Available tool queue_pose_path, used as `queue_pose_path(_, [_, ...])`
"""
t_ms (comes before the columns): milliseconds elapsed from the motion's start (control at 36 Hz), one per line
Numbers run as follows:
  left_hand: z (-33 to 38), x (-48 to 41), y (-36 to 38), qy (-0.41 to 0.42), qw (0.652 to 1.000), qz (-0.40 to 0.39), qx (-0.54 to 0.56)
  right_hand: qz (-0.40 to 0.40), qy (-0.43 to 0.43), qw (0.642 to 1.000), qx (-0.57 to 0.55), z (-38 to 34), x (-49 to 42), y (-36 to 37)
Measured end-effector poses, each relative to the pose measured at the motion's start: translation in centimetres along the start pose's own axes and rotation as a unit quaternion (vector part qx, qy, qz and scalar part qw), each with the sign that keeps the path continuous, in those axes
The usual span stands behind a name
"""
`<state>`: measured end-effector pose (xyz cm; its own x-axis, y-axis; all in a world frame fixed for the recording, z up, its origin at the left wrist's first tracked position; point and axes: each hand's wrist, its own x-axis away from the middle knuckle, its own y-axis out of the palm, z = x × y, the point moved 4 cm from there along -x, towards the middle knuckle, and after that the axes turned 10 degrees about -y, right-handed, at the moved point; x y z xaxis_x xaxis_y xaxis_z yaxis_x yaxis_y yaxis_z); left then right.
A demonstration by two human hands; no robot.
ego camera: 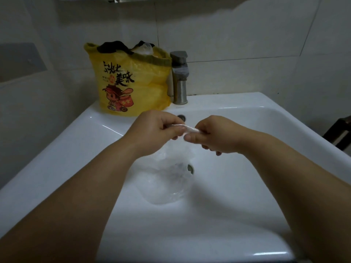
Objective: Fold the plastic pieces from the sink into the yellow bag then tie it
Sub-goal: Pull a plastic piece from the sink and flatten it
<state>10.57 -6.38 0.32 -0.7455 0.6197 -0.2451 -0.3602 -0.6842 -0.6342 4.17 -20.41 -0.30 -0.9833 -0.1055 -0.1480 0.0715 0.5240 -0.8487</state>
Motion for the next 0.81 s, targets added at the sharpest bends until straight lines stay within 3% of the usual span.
queue_pose_path(250, [-0.5, 0.3, -0.6, -0.087, 0.984, -0.012, 0.155, 0.071, -0.002, 0.993, -0.094, 0.3, 0.4, -0.7])
queue_pose_path(389, [-1.3, 0.9, -1.4, -0.117, 0.972, 0.03, 0.202, 0.103, -0.008, 0.98, -0.171, -0.3, 1.5, -0.8])
queue_pose_path(472, [-1.1, 1.0, -1.8, -0.134, 0.961, 0.042, 0.238, 0.138, -0.016, 0.966, -0.219, -0.8, 1.6, -1.0])
queue_pose_path(611, [0.0, 0.6, -3.3, -0.136, 0.951, 0.074, 0.267, 0.261, 0.013, 0.911, -0.318, -1.2, 1.0, -3.1])
queue_pose_path(806, [0.7, -1.2, -9.3, -0.137, 0.942, 0.154, 0.265, 0.205, -0.034, 0.895, -0.394, -4.9, -3.3, -6.0])
